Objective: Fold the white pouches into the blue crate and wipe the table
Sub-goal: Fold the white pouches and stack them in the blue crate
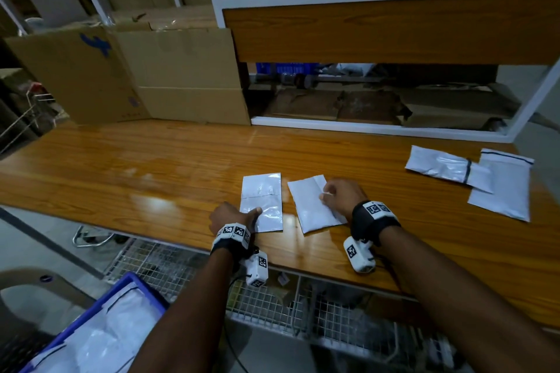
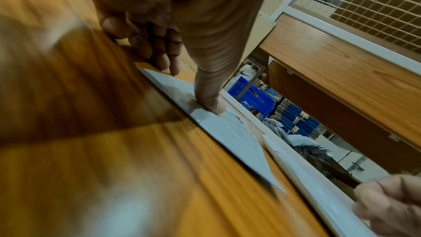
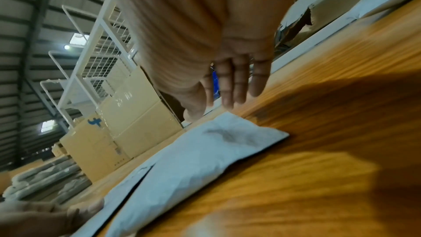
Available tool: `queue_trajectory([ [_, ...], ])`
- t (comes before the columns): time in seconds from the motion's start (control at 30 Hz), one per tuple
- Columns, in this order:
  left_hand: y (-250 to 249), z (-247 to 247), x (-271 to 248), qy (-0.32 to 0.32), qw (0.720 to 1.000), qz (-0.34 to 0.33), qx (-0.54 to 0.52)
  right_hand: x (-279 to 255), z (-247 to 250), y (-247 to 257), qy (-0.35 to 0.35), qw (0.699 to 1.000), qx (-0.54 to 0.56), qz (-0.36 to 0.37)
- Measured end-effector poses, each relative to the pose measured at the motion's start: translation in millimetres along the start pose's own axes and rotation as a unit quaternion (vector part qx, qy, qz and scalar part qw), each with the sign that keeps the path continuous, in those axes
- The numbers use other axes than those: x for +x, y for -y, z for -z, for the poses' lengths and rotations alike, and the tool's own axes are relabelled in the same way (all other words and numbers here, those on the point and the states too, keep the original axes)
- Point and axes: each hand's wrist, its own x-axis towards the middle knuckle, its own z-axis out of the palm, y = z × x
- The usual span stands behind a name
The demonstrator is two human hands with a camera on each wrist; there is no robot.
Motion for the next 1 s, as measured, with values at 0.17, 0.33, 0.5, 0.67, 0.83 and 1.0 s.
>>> queue_trajectory([
  [0.17, -0.2, 8.2, 0.0, 0.033, 0.999, 0.018, -0.025, 2.1, -12.9, 18.4, 0.066, 0.988, -0.023, -0.141],
  [0.33, 17.3, 21.0, 3.7, 0.047, 0.997, 0.046, -0.032, 8.9, -22.2, 45.3, 0.111, 0.978, 0.076, -0.157],
  [0.5, 49.2, 49.8, 2.9, 0.035, 0.997, 0.067, -0.024, 22.4, -54.3, 59.3, 0.126, 0.98, 0.079, -0.13],
  [0.67, 96.2, 64.6, 13.6, -0.081, 0.984, 0.144, -0.063, 12.7, -78.2, 99.4, 0.146, 0.971, 0.161, -0.1],
  [0.83, 139.4, 74.2, 20.2, 0.08, 0.953, 0.208, -0.207, 11.5, -93.8, 147.8, 0.123, 0.987, 0.081, -0.068],
  [1.0, 247.3, 20.7, 117.7, 0.182, 0.932, 0.151, -0.274, 13.3, -96.1, 184.1, 0.156, 0.984, 0.064, -0.054],
])
